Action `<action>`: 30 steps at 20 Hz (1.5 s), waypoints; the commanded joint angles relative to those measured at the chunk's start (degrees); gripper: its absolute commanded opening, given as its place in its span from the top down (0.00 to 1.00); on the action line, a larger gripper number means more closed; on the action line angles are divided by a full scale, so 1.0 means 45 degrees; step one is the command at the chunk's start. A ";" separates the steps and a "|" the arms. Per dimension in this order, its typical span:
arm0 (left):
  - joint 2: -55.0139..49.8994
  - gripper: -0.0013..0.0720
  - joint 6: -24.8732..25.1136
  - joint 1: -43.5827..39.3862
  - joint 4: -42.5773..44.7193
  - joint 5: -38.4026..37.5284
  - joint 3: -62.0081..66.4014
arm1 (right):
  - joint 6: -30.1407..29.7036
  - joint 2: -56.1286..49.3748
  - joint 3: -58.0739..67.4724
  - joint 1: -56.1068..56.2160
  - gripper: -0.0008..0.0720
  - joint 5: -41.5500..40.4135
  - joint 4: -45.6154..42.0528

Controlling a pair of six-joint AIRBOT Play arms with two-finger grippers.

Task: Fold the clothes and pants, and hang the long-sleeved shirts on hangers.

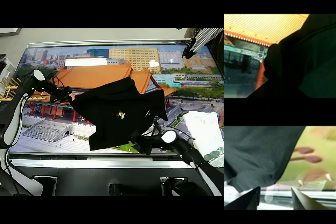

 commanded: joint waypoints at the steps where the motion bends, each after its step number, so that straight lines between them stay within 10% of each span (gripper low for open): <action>1: -0.0005 0.96 0.0010 0.0015 0.0010 -0.0019 0.0000 | 0.1083 -0.0374 -0.0311 0.1122 0.36 -0.1763 0.0262; 8: -0.0005 0.96 0.0015 0.0015 0.0010 0.0029 0.0000 | 0.1209 -0.0418 -0.0306 0.1122 0.44 -0.3249 0.0491; 10: 0.0000 0.96 0.0068 0.0015 0.0005 0.0024 0.0000 | 0.1039 -0.0408 -0.0277 0.1122 0.96 -0.3186 0.0559; 21: 0.4221 0.96 0.1690 0.1554 -0.0044 0.0787 0.1715 | -0.2603 0.3337 0.7223 -0.1724 0.95 0.0238 -0.1865; 30: 1.2400 0.96 -0.0180 0.2050 0.1846 0.1360 0.2749 | -0.4813 0.3638 1.7690 -0.1919 0.95 0.4299 -0.3016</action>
